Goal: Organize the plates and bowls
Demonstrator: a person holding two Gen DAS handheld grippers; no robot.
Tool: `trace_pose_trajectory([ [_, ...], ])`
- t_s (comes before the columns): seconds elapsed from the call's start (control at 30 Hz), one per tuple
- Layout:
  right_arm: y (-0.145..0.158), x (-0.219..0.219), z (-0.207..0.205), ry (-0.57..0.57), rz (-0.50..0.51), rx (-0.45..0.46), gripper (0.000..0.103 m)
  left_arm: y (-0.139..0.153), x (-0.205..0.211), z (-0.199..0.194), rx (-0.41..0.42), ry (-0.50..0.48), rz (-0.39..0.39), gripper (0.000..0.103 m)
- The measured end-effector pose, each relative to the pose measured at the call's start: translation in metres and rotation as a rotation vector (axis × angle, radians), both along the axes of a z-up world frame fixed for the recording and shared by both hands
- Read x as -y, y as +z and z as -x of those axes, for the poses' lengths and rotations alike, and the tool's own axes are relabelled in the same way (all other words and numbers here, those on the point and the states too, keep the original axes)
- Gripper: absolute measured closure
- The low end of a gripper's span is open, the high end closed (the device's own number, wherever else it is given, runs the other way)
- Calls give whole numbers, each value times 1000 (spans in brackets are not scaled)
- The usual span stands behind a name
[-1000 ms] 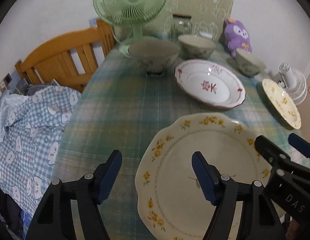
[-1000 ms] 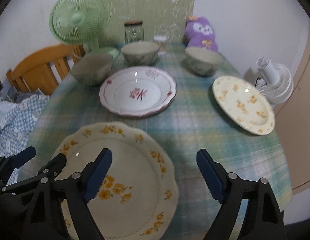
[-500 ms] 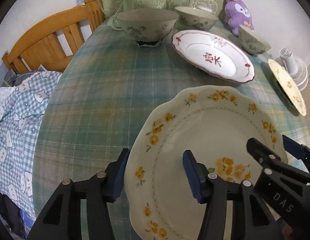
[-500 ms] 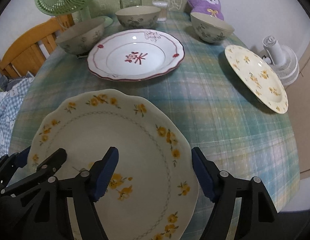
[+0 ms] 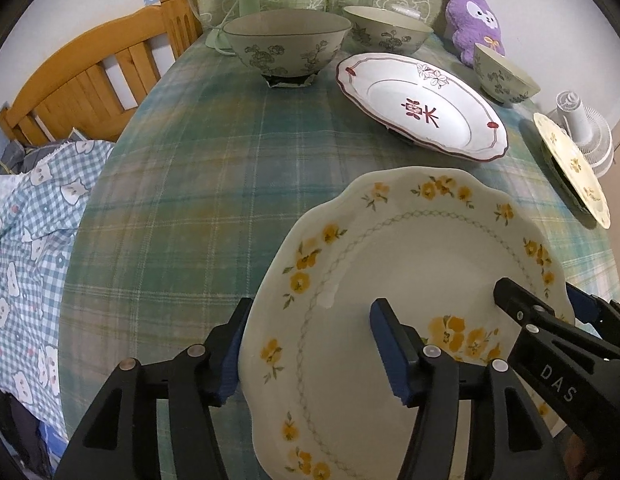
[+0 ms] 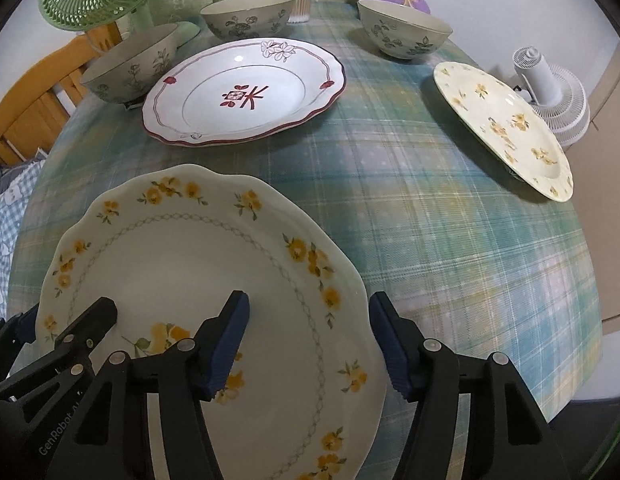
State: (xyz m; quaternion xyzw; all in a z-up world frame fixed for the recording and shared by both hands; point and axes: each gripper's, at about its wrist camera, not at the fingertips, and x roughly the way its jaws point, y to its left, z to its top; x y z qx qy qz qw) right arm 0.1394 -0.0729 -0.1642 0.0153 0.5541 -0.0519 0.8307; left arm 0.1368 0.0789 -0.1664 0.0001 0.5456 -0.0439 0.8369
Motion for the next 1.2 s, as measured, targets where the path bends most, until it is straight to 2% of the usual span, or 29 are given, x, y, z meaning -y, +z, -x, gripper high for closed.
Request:
trace_pose_trajectory([
  [0.33,3,29,-3,-26,-31,-38,38,8,31,1,-20,-15,-23,44],
  [0.9,13,131,-17,-31,-35,-21,38,9,125,-15,-43,-18,-8,43],
  [1.2,2,152,-22,20,-70,-50,38,2,137,-25,-55,50,-16,43],
])
